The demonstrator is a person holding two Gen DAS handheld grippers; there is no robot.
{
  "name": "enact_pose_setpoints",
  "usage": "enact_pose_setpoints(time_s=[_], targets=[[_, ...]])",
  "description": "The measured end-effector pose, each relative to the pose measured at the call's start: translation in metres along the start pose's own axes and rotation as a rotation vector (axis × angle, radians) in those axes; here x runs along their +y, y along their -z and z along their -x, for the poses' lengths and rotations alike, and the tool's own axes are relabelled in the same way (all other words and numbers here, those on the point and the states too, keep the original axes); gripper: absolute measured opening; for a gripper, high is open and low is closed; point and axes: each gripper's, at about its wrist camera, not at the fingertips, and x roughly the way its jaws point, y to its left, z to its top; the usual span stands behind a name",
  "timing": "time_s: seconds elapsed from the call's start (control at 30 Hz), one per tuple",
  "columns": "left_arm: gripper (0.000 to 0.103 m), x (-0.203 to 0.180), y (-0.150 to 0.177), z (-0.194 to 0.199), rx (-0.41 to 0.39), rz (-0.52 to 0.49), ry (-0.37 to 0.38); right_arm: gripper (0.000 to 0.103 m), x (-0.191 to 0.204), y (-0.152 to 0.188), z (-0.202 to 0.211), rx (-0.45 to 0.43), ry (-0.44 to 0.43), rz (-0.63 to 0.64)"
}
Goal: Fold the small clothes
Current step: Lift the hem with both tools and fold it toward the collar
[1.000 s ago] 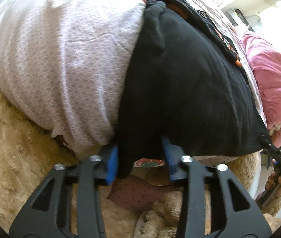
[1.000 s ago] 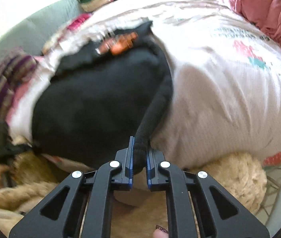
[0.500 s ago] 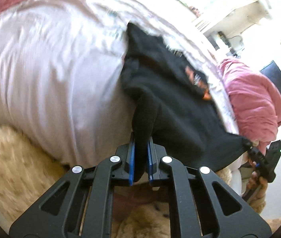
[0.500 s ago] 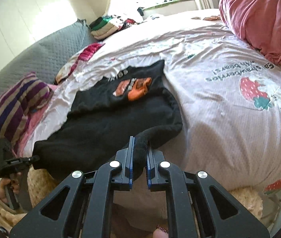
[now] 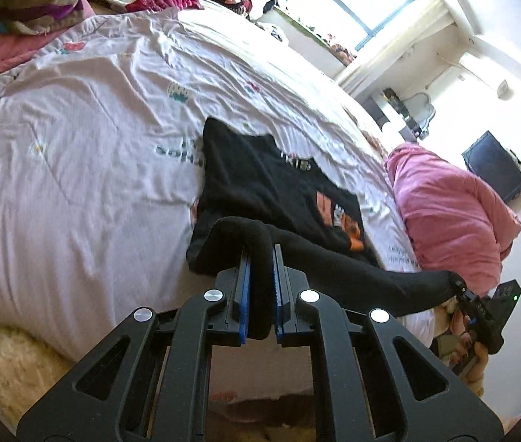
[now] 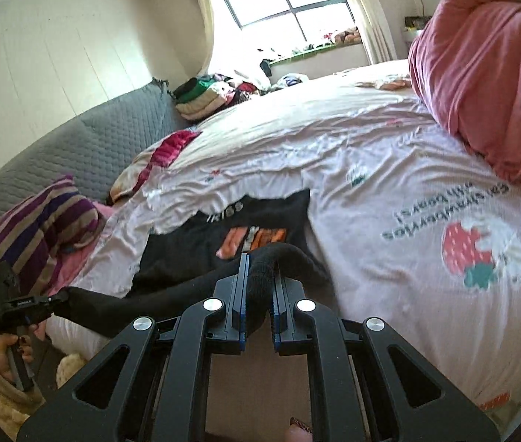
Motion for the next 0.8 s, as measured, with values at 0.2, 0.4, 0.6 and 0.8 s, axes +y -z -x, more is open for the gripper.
enact_pose_setpoints(time_s=[0.2,0.4,0.6,0.8], targets=[[0.004,-0.003,-0.024,-0.014,-0.035,-0.006,-0.011,0.008,0.0,-0.022,-0.026,-0.027,0.022,0.033],[0.004,-0.004,-0.048,-0.032,-0.054,-0.004,-0.02,0.008,-0.004,-0.041,-0.054,-0.03,0.043,0.041],[0.004,-0.002,-0.064,-0.056,-0.053,-0.009,-0.049,0.008,-0.01,-0.052,-0.088,-0.011,0.06,0.025],[0.004,0.001,-0.077,-0.083,-0.053,-0.027,-0.112,0.008,-0.02,-0.059,-0.126,0.034,0.086,0.002]])
